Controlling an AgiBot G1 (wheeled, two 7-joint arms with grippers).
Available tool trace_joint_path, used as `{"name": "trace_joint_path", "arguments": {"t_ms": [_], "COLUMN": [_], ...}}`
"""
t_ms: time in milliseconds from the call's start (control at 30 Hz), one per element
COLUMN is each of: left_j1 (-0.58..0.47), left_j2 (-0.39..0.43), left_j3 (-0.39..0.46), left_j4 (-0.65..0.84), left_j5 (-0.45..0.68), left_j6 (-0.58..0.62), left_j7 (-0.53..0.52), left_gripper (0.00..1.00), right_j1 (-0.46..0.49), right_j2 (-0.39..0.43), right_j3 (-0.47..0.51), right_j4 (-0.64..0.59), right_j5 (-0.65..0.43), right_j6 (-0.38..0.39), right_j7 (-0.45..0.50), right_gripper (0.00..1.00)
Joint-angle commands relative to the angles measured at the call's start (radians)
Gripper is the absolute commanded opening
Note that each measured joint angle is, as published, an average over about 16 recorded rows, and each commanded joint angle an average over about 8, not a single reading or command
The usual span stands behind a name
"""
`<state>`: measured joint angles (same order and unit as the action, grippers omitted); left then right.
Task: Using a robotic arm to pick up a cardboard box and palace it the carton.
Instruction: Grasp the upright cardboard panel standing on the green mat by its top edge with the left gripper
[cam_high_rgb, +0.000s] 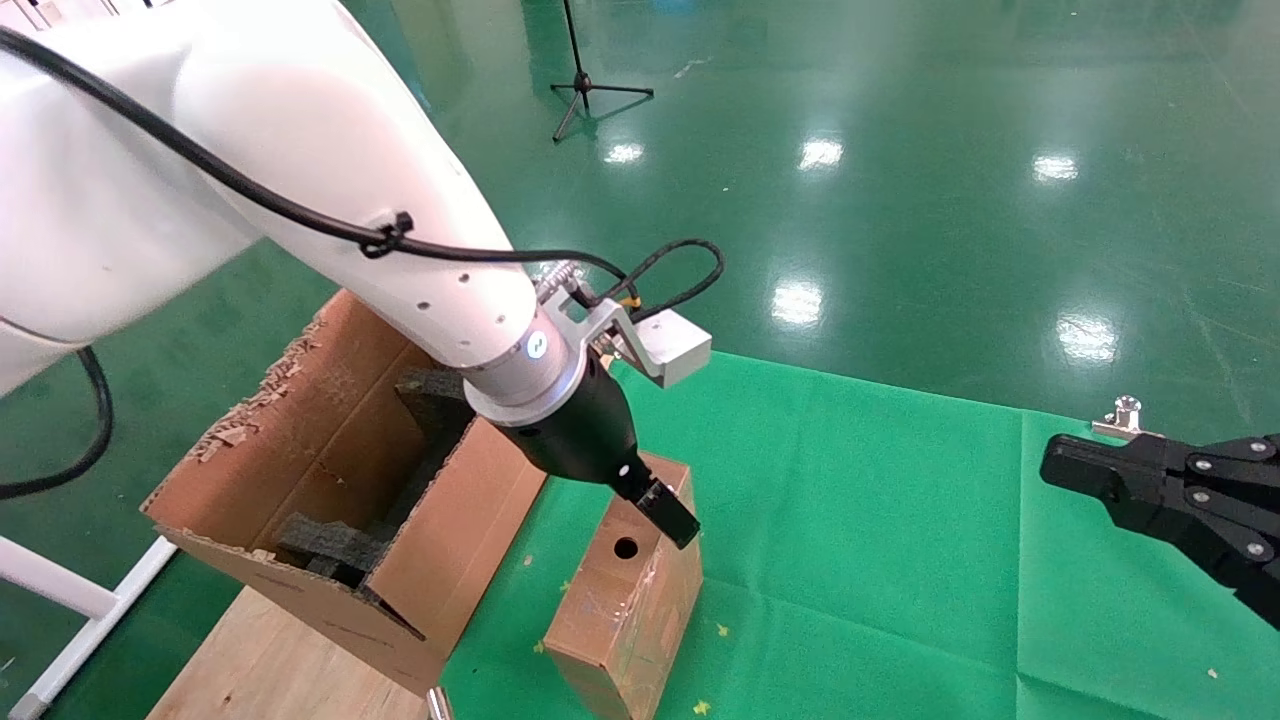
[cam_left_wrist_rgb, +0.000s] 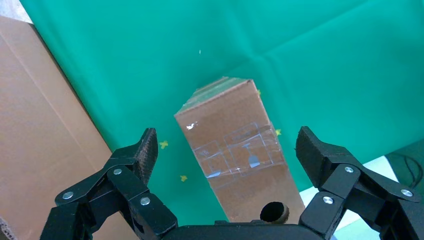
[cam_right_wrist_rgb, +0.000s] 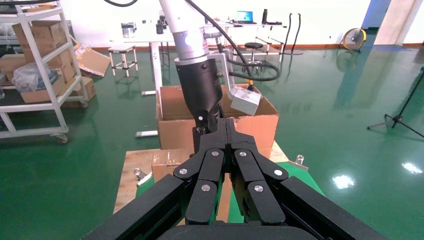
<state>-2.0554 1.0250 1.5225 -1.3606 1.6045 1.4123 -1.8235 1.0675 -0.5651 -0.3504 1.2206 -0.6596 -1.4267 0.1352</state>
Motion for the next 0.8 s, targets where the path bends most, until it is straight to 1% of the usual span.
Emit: {"name": "trace_joint_path", "arguments": {"t_ms": [33,100,200,233,800], "left_j1": [0.0,-0.001,-0.001,-0.001,0.0], "left_j2": [0.0,0.0,-0.001,-0.001,-0.001], "left_j3": [0.001,0.001,0.0,-0.001,-0.002], "left_j4": [0.0,0.0,0.0,0.0,0.0], "left_j5": [0.002,0.002,0.001,0.001,0.0], "left_j6": [-0.004,-0.006,-0.006,-0.005,-0.001], "left_j7": [0.002,0.003,0.003,0.003,0.001], "left_gripper": [0.68,0.43,0.05,0.0,0.0], "right_j1": [0.0,0.0,0.0,0.0,0.0], "right_j2": [0.0,0.0,0.0,0.0,0.0], "right_j3": [0.0,0.0,0.0,0.0,0.0], "right_j4": [0.0,0.0,0.0,0.0,0.0], "right_j5": [0.0,0.0,0.0,0.0,0.0], "right_j6": [0.0,0.0,0.0,0.0,0.0], "right_j7": [0.0,0.0,0.0,0.0,0.0], "right_gripper": [0.95,1.0,1.0,1.0,1.0]}}
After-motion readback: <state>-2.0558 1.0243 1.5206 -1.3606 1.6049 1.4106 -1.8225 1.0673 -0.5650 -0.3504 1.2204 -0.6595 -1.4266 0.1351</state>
